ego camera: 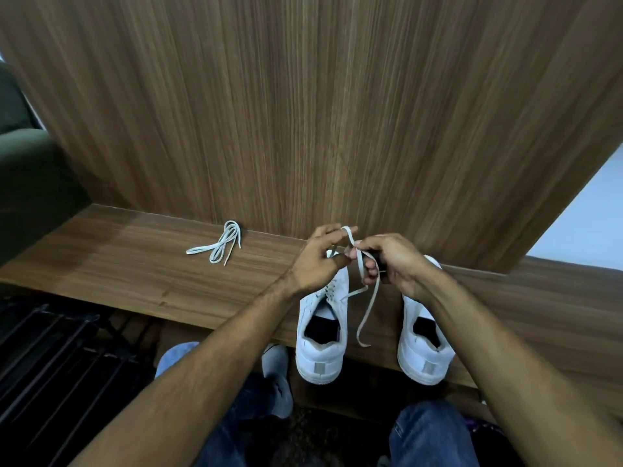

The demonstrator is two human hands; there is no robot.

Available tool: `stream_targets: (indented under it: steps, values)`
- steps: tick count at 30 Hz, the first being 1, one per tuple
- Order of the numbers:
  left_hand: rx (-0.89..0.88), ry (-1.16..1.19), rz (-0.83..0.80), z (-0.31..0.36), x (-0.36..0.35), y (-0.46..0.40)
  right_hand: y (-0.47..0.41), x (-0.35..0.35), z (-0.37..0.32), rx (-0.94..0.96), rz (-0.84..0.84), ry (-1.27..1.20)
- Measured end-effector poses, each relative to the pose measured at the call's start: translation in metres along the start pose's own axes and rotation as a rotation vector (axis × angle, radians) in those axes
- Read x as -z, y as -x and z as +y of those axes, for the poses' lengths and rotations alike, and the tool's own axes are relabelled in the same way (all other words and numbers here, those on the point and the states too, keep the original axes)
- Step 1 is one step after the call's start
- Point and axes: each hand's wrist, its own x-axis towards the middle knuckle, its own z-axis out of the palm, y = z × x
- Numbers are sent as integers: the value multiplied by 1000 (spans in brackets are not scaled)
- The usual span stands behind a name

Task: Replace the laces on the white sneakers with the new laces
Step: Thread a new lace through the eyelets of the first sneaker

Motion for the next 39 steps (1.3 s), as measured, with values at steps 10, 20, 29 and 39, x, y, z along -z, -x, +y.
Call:
stream_targets:
  steps: [10,20,29,39]
  values:
    - [172,-147,159,21,65,-14,-19,25,8,199,267,211]
    - [538,-113,578,-60,137,-3,-20,71,70,31,529,1328]
    - [521,-484,432,-75,101,11,-27,59,94,101,504,1625]
    - [239,-316,-122,-83,17,41,-34,-14,122,348,94,1048]
